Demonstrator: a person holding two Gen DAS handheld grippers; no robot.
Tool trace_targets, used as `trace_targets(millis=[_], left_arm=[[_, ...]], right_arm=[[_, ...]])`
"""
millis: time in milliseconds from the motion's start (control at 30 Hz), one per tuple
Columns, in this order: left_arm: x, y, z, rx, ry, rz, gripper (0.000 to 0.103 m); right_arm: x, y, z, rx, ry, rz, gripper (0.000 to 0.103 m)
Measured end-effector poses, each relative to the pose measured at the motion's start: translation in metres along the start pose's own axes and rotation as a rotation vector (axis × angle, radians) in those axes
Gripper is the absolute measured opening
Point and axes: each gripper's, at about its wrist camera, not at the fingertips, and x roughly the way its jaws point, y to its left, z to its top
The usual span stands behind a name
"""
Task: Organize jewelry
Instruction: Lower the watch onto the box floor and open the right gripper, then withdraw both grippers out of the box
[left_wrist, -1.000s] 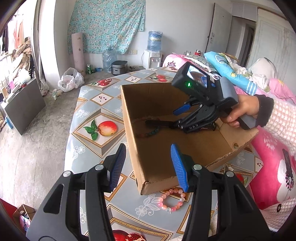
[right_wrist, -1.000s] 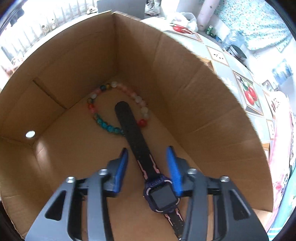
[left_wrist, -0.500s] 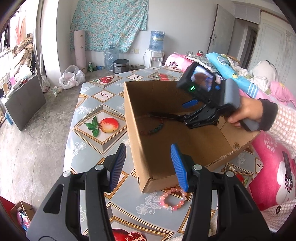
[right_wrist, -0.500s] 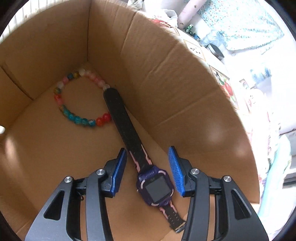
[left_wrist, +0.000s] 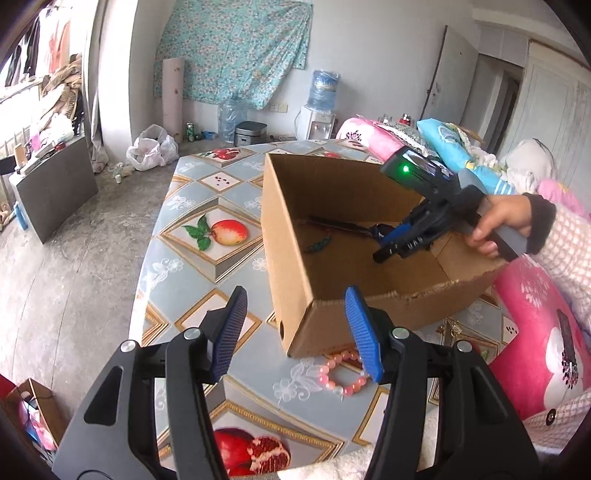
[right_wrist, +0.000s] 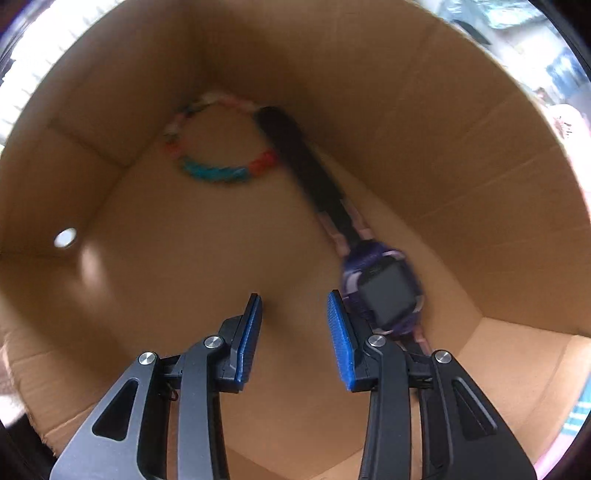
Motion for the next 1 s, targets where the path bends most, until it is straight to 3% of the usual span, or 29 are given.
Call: trace_targets(millis=[200, 333, 533, 667, 733, 833, 900, 1000], left_arm=[[-0.016, 0.007, -0.020, -0.029, 0.007, 0.016, 0.058], [-0.023, 0.010, -0.034, -0.048, 0.014, 0.011, 0.066], [-0.020, -0.004, -0.058, -0.033, 0.061, 0.003, 0.072], [-0.007, -0.021, -0.072, -0.011, 0.114, -0.019, 0.077], [0.001, -0.031, -0.079, 0.016, 0.141, -0.023, 0.079], [0.015, -0.049, -0.088, 0.070, 0.178, 0.003, 0.079], [0.026, -0.061, -0.094, 0.112, 0.205, 0.027, 0.080], [0.036, -0.073, -0.099, 0.153, 0.230, 0.039, 0.080]], right_arm=[[0.000, 0.001, 0.003, 0.044, -0.015, -0.009, 0.035], [-0.029, -0.003, 0.002, 0.036, -0.109, 0.032, 0.038], [-0.138, 0.010, -0.081, 0.049, -0.428, 0.108, 0.053], [-0.182, -0.007, -0.127, 0.068, -0.616, 0.147, 0.071], [-0.190, -0.005, -0.168, 0.085, -0.681, 0.169, 0.079], [-0.188, -0.003, -0.204, 0.159, -0.716, 0.160, 0.086], [-0.177, -0.005, -0.218, 0.236, -0.706, 0.150, 0.089], [-0.116, -0.009, -0.236, 0.390, -0.636, 0.074, 0.089]])
